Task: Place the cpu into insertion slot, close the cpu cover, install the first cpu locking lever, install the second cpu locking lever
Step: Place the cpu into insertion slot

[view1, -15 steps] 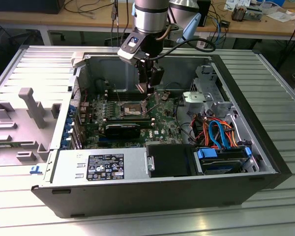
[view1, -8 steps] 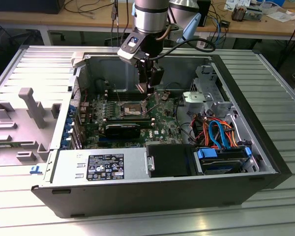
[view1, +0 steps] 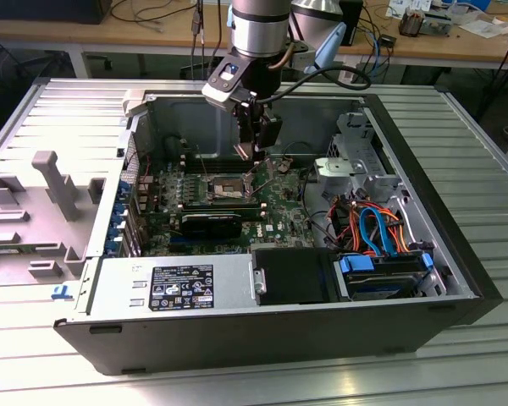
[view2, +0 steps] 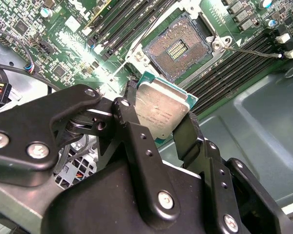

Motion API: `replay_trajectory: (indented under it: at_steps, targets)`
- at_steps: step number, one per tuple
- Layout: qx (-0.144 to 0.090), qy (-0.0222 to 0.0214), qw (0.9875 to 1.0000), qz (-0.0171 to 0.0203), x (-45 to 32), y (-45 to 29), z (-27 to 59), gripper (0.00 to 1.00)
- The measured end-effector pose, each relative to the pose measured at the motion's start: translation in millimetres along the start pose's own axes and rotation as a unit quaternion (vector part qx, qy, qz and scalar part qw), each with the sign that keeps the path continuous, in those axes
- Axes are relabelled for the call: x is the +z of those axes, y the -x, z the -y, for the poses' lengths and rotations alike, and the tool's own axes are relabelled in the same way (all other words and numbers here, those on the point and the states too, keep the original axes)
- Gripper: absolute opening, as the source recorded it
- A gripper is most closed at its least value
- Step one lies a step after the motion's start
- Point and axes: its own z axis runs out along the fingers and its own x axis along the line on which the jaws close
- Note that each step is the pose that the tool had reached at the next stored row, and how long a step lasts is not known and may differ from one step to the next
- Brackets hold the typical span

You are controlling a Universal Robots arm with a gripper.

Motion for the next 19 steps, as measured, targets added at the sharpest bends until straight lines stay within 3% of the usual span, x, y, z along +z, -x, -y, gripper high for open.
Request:
replay_trajectory:
  at_steps: [19]
  targets:
    - [0.006,-0.0004,1.0000,-0.0001,0.1,0.0,0.0,0.54]
